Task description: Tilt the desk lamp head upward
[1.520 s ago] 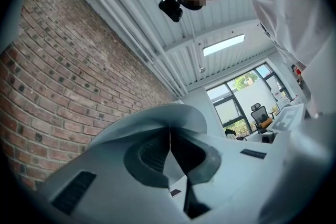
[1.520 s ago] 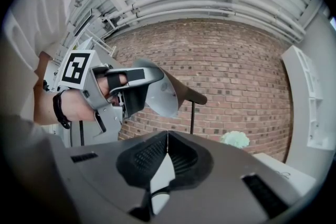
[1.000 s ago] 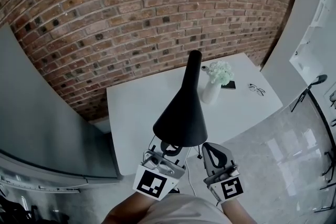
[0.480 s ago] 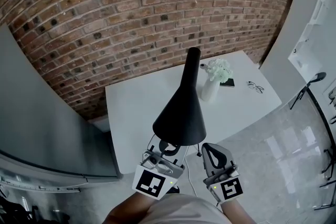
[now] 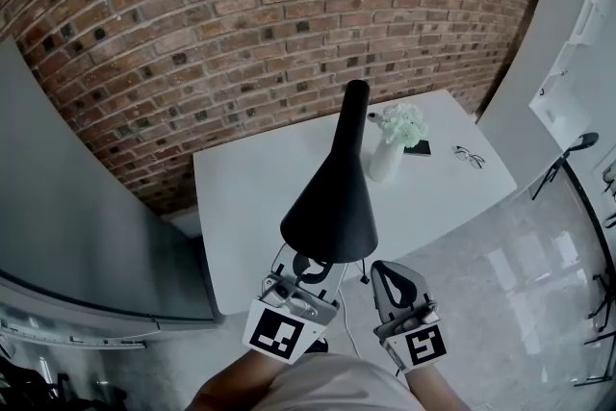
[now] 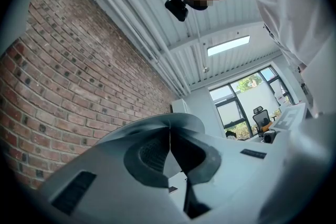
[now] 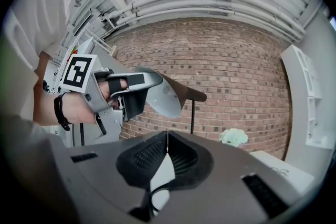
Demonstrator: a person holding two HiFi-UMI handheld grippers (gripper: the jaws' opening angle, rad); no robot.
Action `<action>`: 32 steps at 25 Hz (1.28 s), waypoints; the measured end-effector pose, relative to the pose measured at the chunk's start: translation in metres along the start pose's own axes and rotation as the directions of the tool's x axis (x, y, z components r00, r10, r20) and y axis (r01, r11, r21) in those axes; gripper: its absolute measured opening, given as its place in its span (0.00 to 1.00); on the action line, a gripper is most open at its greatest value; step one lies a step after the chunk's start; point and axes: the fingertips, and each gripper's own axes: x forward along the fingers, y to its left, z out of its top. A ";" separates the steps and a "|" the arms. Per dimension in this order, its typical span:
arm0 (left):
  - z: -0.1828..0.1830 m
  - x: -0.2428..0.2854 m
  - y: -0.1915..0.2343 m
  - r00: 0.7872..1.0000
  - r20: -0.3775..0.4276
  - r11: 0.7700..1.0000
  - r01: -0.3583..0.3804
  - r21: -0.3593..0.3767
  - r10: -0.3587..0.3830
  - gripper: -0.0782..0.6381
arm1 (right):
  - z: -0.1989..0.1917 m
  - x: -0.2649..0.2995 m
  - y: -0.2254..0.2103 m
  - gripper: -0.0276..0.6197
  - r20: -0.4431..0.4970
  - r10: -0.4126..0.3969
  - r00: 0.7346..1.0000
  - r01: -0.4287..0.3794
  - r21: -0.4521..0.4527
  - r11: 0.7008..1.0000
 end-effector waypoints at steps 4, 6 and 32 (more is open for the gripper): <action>0.000 -0.001 0.001 1.000 -0.002 1.000 0.000 0.002 0.000 0.12 | 0.000 0.001 0.000 0.07 -0.002 0.007 1.000 -0.007 -0.014 1.000; 0.000 -0.001 0.001 1.000 0.000 1.000 -0.003 0.000 0.003 0.12 | -0.001 0.001 0.001 0.07 -0.005 0.010 1.000 -0.010 -0.013 1.000; -0.028 -0.050 -0.006 0.994 -0.100 0.998 -0.047 -0.031 0.044 0.12 | -0.008 -0.018 0.025 0.07 -0.018 0.025 1.000 -0.025 0.010 1.000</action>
